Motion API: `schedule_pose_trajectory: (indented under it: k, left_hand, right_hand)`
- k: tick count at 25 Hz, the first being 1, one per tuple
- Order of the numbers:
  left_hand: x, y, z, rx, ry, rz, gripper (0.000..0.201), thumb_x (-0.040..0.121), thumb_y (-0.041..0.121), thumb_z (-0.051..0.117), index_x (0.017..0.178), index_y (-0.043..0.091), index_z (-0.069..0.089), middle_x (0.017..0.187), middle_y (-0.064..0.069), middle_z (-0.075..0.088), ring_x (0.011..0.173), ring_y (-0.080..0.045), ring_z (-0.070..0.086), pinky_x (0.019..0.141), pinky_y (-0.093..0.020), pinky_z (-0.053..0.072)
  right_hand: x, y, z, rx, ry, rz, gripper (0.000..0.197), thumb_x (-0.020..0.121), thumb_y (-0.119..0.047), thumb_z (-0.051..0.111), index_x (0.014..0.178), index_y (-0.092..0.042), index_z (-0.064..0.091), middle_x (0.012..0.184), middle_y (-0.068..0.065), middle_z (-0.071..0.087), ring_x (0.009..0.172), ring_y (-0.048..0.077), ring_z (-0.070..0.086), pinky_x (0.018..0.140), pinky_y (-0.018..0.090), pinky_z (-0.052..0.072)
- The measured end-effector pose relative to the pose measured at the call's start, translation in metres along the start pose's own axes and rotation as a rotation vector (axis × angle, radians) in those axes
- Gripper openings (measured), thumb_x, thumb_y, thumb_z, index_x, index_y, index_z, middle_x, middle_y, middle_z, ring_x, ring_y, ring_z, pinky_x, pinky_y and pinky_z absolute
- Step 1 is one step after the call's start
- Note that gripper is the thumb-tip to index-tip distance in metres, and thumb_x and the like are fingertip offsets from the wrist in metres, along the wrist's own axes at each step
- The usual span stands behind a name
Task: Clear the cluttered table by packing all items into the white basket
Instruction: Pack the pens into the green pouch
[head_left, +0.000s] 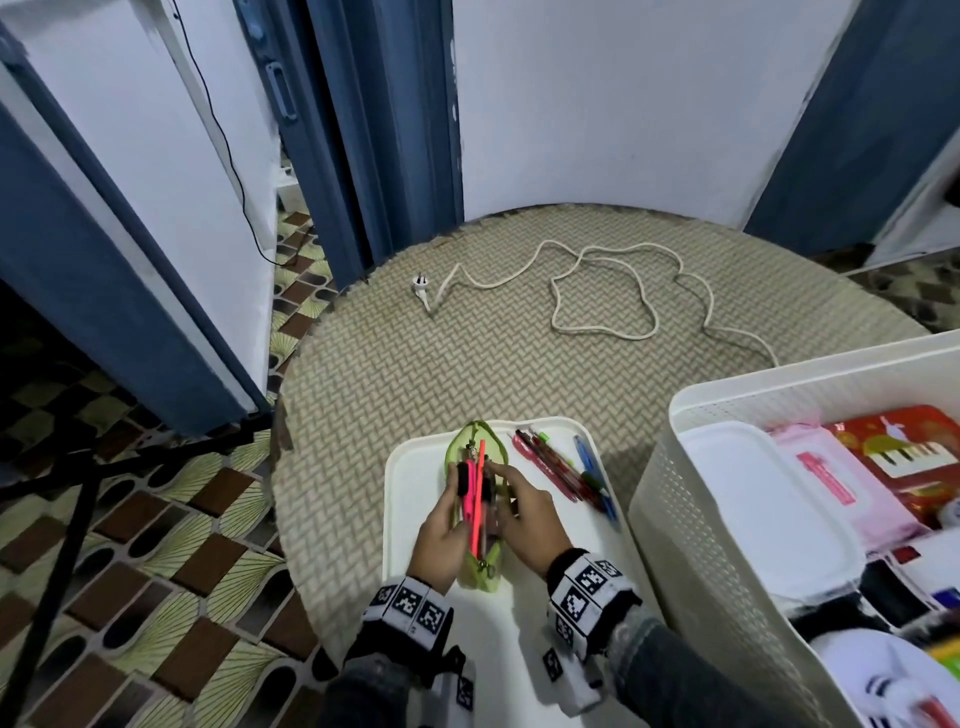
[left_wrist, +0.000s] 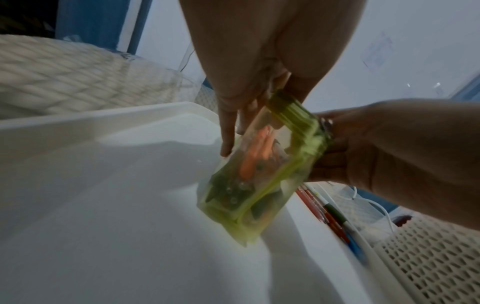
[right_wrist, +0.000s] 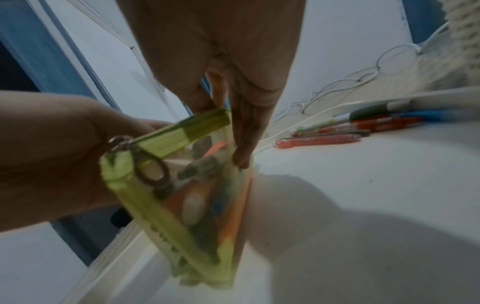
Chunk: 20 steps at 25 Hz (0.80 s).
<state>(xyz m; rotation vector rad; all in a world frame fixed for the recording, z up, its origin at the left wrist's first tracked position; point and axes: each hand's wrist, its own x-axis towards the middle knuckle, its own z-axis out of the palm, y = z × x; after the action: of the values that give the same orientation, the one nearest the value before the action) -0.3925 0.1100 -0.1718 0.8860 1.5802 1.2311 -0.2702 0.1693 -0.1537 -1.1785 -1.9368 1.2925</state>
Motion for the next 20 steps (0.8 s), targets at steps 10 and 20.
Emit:
schedule_pose_trajectory:
  k: [10, 20]
  left_hand:
    - [0.007, 0.006, -0.002, 0.062, 0.023, -0.003, 0.060, 0.097, -0.007, 0.037, 0.147, 0.019, 0.016, 0.116, 0.019, 0.051, 0.084, 0.028, 0.052, 0.073, 0.000, 0.040]
    - [0.017, 0.002, -0.010, 0.108, 0.002, -0.019, 0.063, 0.094, -0.012, 0.034, 0.149, 0.012, 0.015, 0.125, 0.018, 0.046, 0.071, 0.030, 0.047, 0.068, 0.001, 0.038]
  right_hand:
    - [0.056, 0.052, -0.055, -0.439, 0.205, 0.206, 0.033, 0.086, 0.002, 0.050, 0.114, -0.006, 0.066, 0.113, 0.017, 0.065, 0.106, 0.033, 0.060, 0.093, 0.039, 0.047]
    - [0.052, 0.063, -0.045, -0.217, 0.265, 0.397, 0.047, 0.087, 0.006, 0.044, 0.133, -0.003, 0.045, 0.126, 0.018, 0.053, 0.112, 0.030, 0.055, 0.092, 0.028, 0.043]
